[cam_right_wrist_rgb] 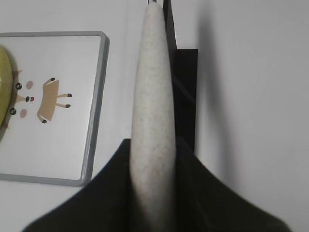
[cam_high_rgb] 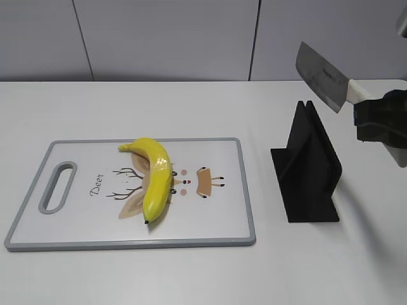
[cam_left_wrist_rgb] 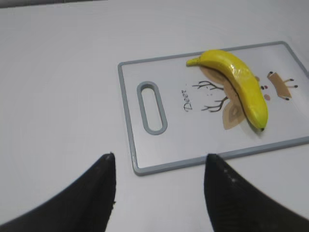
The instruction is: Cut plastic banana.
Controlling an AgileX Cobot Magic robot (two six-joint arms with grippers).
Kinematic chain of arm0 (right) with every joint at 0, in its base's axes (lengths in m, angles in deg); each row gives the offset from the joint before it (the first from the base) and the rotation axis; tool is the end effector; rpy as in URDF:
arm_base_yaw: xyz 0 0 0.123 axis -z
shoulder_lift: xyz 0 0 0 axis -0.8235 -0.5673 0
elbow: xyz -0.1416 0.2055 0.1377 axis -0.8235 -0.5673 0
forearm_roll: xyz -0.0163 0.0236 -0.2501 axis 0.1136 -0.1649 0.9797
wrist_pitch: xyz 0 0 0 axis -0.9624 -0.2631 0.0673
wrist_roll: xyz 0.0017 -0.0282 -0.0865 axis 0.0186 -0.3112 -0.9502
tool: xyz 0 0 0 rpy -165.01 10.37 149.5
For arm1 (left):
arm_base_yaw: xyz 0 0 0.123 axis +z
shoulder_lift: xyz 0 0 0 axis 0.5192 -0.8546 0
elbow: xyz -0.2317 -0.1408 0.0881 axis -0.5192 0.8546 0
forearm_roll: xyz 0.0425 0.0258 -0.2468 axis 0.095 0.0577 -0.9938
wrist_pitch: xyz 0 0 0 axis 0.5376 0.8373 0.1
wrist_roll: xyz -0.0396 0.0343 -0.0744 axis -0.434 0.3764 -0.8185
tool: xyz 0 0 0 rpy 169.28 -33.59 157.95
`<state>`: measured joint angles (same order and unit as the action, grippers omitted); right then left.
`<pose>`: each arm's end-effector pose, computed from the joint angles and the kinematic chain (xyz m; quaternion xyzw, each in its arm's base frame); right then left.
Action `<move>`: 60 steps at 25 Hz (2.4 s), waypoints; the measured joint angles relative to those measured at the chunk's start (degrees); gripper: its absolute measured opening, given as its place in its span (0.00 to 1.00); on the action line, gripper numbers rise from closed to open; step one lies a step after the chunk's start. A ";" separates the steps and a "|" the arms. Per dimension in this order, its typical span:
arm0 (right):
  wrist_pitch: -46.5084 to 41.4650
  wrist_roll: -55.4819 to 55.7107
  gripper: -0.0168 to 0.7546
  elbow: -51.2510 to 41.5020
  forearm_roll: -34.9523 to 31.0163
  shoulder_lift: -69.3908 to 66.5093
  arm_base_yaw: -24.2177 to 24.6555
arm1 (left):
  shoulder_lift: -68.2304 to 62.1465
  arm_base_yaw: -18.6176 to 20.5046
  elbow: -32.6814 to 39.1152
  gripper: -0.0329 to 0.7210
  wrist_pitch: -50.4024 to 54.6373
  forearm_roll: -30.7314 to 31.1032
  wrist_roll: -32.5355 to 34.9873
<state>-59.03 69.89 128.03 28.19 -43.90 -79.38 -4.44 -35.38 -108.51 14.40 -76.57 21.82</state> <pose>0.2063 0.0841 0.2742 -0.0163 0.9314 0.1038 0.3486 0.0396 -0.0184 0.2941 0.1364 0.8563 -0.0552 0.4951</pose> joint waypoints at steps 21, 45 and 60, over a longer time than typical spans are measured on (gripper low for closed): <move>-0.33 0.05 0.24 -0.86 1.59 -4.89 0.00 | 9.89 0.00 0.64 0.75 8.19 3.86 -2.21; -5.89 -6.59 0.24 -1.13 -10.96 -9.47 -0.36 | 9.89 0.00 0.88 0.64 8.19 4.47 -3.16; -4.14 -13.06 0.82 1.47 -13.12 -6.12 -0.64 | 9.89 0.00 0.88 0.64 8.19 4.36 -3.16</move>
<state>-63.17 56.83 129.51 15.08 -50.02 -80.01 5.45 -35.38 -107.64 22.59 -72.21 18.66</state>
